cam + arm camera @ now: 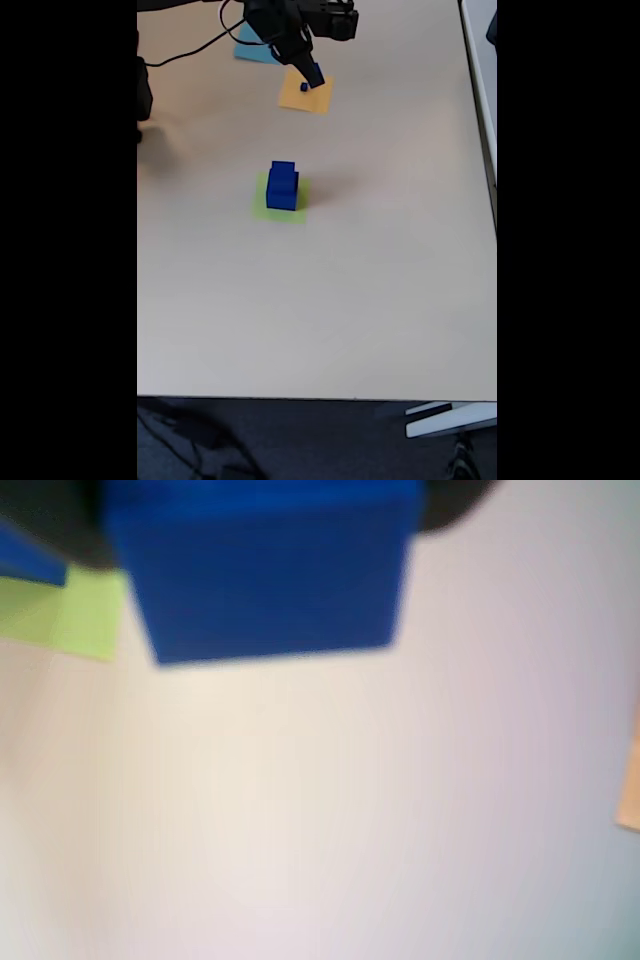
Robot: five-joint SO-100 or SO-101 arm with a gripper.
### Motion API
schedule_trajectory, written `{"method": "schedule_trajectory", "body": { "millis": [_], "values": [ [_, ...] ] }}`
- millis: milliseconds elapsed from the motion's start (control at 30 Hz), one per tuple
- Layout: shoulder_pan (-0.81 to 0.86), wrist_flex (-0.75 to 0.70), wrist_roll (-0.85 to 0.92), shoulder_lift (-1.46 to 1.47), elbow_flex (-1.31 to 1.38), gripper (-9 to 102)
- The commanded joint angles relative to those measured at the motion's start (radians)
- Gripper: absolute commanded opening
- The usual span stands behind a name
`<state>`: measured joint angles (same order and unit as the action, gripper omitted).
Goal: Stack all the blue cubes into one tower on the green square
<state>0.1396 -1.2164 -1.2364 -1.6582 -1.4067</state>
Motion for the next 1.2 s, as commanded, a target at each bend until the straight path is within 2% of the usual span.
{"method": "schedule_trajectory", "body": {
  "millis": [0, 367, 700, 1167],
  "values": [
    [0.083, -0.008, 0.074, -0.078, 0.029, 0],
    [0.21, -0.034, 0.245, -0.038, 0.04, 0],
    [0.279, -0.117, 0.155, 0.025, 0.02, 0],
    [0.353, -0.054, 0.146, 0.106, 0.034, 0]
  ]
}}
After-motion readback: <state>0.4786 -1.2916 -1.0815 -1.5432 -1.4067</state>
